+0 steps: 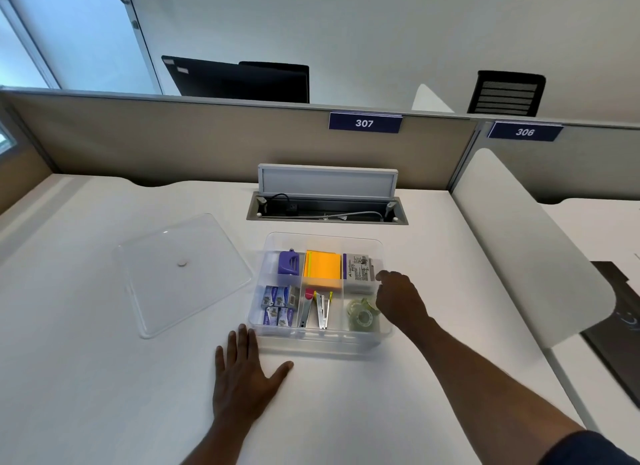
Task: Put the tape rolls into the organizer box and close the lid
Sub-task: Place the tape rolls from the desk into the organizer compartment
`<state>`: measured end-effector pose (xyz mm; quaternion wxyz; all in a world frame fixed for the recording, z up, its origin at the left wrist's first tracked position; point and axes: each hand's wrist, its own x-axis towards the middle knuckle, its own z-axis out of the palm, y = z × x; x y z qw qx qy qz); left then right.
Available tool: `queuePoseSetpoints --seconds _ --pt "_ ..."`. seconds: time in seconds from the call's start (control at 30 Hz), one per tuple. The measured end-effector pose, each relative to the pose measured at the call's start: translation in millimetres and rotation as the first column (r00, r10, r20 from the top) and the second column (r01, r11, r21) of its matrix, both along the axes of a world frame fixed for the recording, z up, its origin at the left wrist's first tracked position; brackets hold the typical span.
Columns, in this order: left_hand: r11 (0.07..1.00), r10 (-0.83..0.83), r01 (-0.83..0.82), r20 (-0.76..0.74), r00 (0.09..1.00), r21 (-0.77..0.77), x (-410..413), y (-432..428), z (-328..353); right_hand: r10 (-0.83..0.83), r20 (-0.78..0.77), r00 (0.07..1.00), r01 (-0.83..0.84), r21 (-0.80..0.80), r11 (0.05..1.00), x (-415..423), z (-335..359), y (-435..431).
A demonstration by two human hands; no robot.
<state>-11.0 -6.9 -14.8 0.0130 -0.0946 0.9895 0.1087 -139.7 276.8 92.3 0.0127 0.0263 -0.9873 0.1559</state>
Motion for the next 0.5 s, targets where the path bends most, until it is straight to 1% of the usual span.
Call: queuePoseSetpoints --seconds 0.1,0.2,0.33,0.5 --pt "1.0 -0.002 0.002 -0.001 1.0 -0.003 0.0 -0.5 -0.1 0.059 0.018 0.998 -0.059 0.03 0.998 0.9 -1.0 -2.0" --pt "1.0 -0.001 0.001 -0.001 1.0 -0.004 0.2 -0.3 0.1 0.123 0.099 0.988 -0.127 0.032 0.991 1.6 -2.5 -7.0" --pt "1.0 0.005 -0.005 0.0 1.0 -0.003 0.3 -0.2 0.7 0.198 0.188 0.962 -0.217 0.086 0.972 5.1 -5.0 -14.1" --pt "1.0 0.001 -0.001 -0.011 1.0 0.008 1.0 0.3 2.2 0.195 0.187 0.963 -0.218 0.11 0.97 5.5 -4.9 -17.6"
